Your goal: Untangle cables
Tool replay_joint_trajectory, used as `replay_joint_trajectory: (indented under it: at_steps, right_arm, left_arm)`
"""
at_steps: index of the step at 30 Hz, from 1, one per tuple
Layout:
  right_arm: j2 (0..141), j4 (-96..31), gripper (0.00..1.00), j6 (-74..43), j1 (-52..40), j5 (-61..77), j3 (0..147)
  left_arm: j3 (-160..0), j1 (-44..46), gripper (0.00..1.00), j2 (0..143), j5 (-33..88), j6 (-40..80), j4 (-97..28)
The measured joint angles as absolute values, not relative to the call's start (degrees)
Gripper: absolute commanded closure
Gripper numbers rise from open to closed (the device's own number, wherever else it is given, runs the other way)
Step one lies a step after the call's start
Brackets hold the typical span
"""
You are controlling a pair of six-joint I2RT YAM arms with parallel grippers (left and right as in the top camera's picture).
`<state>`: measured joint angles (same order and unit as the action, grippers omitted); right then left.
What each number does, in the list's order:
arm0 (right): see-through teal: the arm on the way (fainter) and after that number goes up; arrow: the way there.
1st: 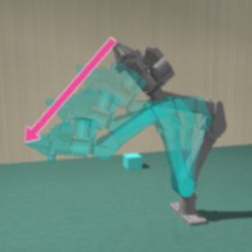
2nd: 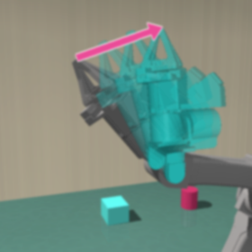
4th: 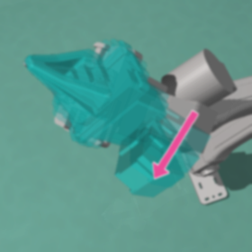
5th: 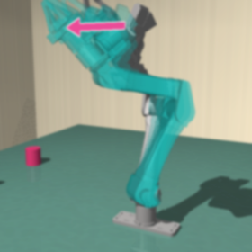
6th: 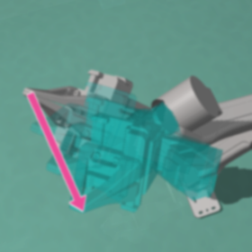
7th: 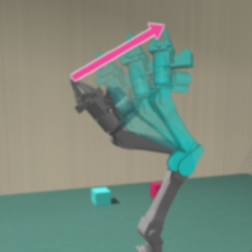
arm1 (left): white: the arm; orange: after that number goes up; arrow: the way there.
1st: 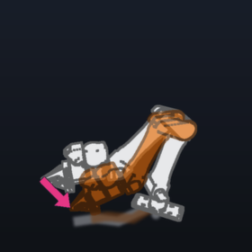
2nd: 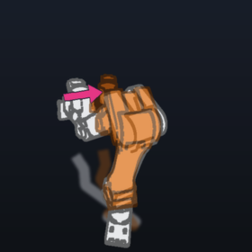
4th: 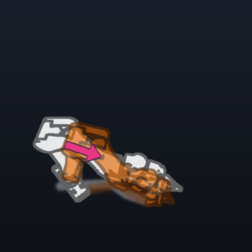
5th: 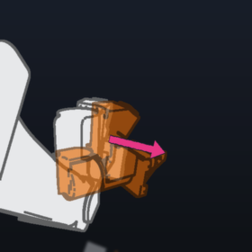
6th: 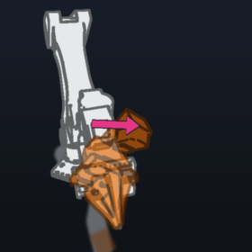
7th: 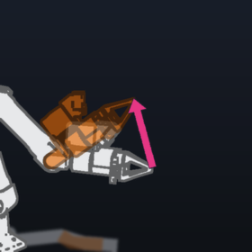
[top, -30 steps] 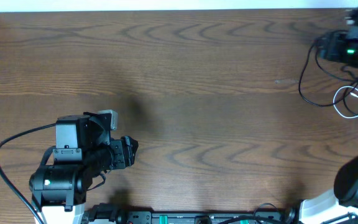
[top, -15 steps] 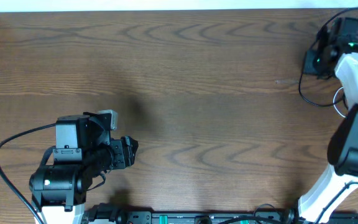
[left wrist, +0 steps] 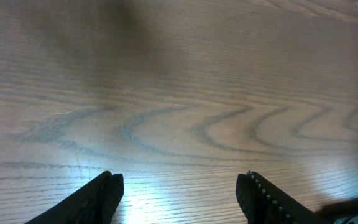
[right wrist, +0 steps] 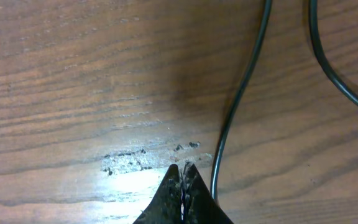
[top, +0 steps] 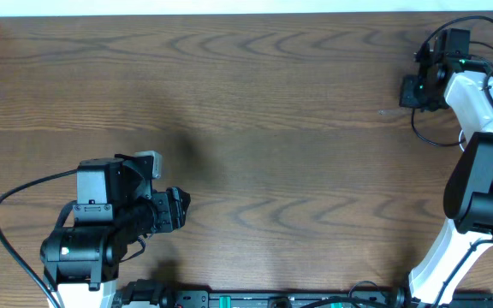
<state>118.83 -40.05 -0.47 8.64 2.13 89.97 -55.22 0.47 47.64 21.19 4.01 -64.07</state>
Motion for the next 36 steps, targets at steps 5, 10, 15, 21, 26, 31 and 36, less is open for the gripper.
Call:
replay_joint_trajectory:
  at_steps: [5,10,15,21,26,31,36]
  right_arm:
    - [120.53,-37.5,0.99,-0.47,8.4,2.07,89.97]
    - [123.04,-32.18,0.99,-0.62,8.4,1.89,89.73]
    - [123.07,-30.61,0.99,-0.64,8.4,0.91,89.65]
    - [123.07,-32.97,0.99,-0.67,8.75,-4.54,89.49]
    - [123.07,-33.17,0.99,-0.67,11.99,-7.4,87.57]
    - [122.83,-31.97,0.99,-0.69,15.27,-8.36,84.86]
    - [122.72,-31.22,0.99,-1.5,17.63,-5.06,84.44]
  left_arm:
    - [-55.22,0.47,0.36,47.64,21.19,4.01,-64.07]
    - [-55.22,0.47,0.36,47.64,21.19,4.01,-64.07]
    - [-55.22,0.47,0.36,47.62,21.19,4.01,-64.07]
    - [-55.22,0.47,0.36,47.62,21.19,4.01,-64.1]
    - [-55.22,0.47,0.36,47.62,21.19,4.01,-64.07]
    - [-55.22,0.47,0.36,47.62,21.19,4.01,-64.1]
    - [-55.22,0.47,0.36,47.62,21.19,4.01,-64.03]
